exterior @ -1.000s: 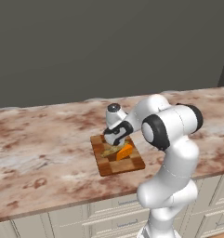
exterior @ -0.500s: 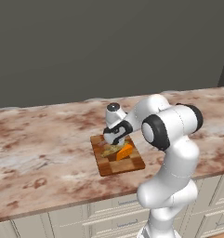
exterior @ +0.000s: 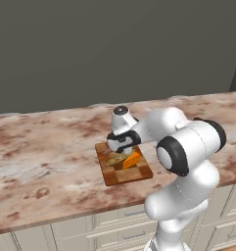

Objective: Retrieve the sausage and cheese from the fridge and place them on the cutting board on the counter.

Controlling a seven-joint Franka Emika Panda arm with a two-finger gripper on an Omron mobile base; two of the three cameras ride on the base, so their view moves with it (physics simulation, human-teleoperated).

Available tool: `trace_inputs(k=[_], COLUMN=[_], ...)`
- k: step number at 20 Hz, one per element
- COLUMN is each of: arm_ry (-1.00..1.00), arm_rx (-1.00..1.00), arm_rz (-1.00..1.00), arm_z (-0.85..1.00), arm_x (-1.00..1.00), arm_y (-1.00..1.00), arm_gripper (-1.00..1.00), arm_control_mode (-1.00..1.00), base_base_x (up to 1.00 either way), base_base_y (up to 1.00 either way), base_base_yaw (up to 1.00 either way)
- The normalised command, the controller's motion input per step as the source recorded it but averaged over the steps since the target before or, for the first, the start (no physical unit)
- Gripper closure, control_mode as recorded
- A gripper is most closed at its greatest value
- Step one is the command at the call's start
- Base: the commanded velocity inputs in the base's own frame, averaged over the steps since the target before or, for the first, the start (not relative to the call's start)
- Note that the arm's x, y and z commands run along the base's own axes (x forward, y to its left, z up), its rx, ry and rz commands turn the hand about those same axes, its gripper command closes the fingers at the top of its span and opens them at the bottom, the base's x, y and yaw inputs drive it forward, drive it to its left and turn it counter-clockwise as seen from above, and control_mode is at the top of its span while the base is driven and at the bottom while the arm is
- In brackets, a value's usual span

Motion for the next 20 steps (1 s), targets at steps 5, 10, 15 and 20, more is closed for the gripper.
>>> trace_inputs(k=[5, 10, 15, 20], arm_ry=[0.00, 0.00, 0.00, 0.00], arm_rx=[0.00, 0.00, 0.00, 0.00], arm_rz=[0.01, 0.13, 0.37, 0.50], arm_z=[0.95, 0.88, 0.51, 0.36], arm_x=[-0.96, -0.82, -0.97, -1.00], arm_y=[0.00, 0.00, -0.17, -0.27], arm_gripper=[-1.00, -1.00, -1.00, -1.00], arm_control_mode=[-1.00, -1.00, -1.00, -1.00], base_base_x=[0.00, 0.00, 0.00, 0.00], base_base_y=[0.00, 0.00, 0.00, 0.00], base_base_yaw=[0.00, 0.00, 0.00, 0.00])
